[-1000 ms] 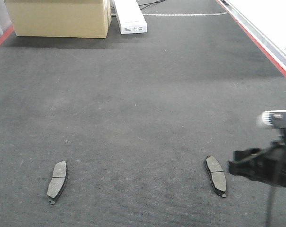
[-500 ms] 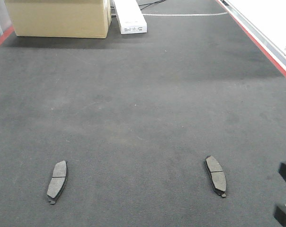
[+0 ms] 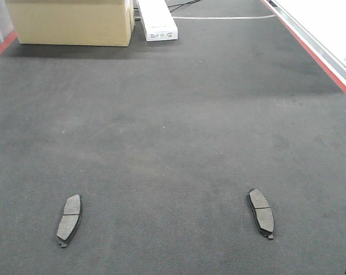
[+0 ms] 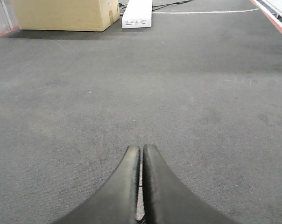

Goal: Move and align brake pads A on conveyor
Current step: 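Raise both empty grippers away from the belt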

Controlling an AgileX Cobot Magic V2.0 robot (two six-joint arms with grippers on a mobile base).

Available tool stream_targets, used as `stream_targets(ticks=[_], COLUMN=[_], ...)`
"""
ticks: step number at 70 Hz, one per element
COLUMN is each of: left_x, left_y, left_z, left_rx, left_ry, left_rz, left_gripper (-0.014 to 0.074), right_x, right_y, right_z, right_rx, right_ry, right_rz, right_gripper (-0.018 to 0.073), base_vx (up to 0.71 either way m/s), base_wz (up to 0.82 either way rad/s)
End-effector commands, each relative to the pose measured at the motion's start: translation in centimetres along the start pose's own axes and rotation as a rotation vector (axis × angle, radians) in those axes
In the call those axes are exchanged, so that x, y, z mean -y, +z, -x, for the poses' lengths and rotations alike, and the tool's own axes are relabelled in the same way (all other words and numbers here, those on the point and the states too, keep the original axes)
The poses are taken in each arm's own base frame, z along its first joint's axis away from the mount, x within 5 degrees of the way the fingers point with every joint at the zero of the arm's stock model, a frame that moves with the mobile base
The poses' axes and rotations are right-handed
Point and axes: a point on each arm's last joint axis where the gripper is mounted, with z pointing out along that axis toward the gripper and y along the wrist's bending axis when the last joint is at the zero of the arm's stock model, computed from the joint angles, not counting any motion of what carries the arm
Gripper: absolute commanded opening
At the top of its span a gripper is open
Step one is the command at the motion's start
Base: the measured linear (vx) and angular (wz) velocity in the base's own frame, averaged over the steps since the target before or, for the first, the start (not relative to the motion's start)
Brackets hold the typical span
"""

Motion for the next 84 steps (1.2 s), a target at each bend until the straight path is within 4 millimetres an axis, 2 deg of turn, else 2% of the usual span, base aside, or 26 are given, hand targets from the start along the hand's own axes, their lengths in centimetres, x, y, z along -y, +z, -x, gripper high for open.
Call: stream_targets(ticks=[1,55,84], left_x=[-0.02,-0.01,-0.01], left_y=[-0.4,-0.38,-0.38], left_z=[1.35,1.35,1.35], left_rx=[0.083,0.081,0.081], left_ry=[-0.003,-0.003,-0.003], left_rz=[-0.008,-0.008,-0.008], left_gripper=[-0.0006,-0.0006,-0.0006], right_x=[-0.07,-0.08,-0.07], right_y=[-0.16,-0.16,-0.15], right_z=[1.56,1.57,1.53], right_rx=[0.101,0.102,0.097], right_ry=[-0.015,-0.015,-0.015], right_rz=[0.003,0.004,0.003], right_gripper=[-0.0001,-0.0001,-0.0001], base_vx=[0.0,-0.01,-0.15], base_wz=[0.0,0.0,0.01])
